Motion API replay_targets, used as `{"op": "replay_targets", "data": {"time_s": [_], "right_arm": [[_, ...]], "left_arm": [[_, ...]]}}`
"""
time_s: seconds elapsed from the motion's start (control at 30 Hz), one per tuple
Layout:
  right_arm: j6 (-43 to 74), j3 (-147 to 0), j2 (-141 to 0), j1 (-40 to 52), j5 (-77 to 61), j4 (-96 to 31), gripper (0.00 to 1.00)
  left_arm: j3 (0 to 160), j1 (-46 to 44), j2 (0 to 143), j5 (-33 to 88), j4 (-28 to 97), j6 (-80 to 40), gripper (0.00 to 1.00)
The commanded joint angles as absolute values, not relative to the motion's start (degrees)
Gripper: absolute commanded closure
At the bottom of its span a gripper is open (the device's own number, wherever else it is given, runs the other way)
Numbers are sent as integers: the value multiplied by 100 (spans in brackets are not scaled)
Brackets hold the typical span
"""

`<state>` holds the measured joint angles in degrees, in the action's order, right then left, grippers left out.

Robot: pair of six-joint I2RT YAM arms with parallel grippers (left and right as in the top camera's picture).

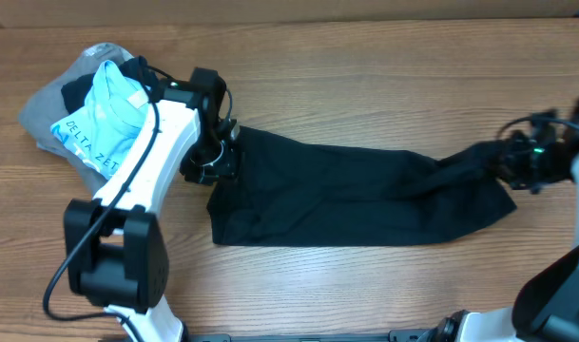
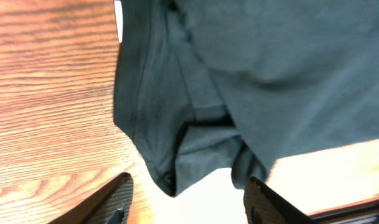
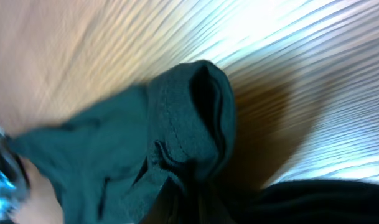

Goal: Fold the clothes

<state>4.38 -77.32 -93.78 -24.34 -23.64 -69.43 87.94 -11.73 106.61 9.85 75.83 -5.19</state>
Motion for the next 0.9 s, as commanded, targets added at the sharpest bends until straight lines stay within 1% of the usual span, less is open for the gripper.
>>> {"op": "replay_targets", "data": {"time_s": [0.0, 0.17, 0.33, 0.47, 0.57, 0.63, 0.77, 0.83, 0.87], "right_arm": [[856, -7815, -9290, -1638, -1610, -7076, 96], [1905, -7706, -9301, -314, -532, -7126, 96], [2786, -7706, -9314, 821, -204, -7148, 96], [3100, -7706, -9341, 1249, 467, -7142, 96], [3131, -7706, -9341, 1278, 593, -7116, 96], [3192, -7706, -9341, 1151, 954, -7078, 96], [3199, -7706, -9341, 473, 1422, -6718, 96], [3186, -7706, -9341, -64, 1422, -6475, 94], [3153, -7706, -9341, -316, 1404, -6394, 77]], "left_arm": [[9214, -1153, 10020, 1160, 7638, -316, 36], [9338, -1153, 9531, 1140, 7662, -316, 30], [9338, -1153, 9319, 1092, 7679, -318, 28], [9338, -1153, 9323, 1090, 7789, -316, 28], [9338, -1155, 9321, 991, 7843, -309, 28], [9338, -1155, 9321, 991, 7863, -276, 28], [9338, -1160, 9321, 991, 7874, -276, 28], [9338, -1160, 9321, 991, 7865, -274, 25], [9338, -1160, 9323, 1004, 7861, -274, 23]]}}
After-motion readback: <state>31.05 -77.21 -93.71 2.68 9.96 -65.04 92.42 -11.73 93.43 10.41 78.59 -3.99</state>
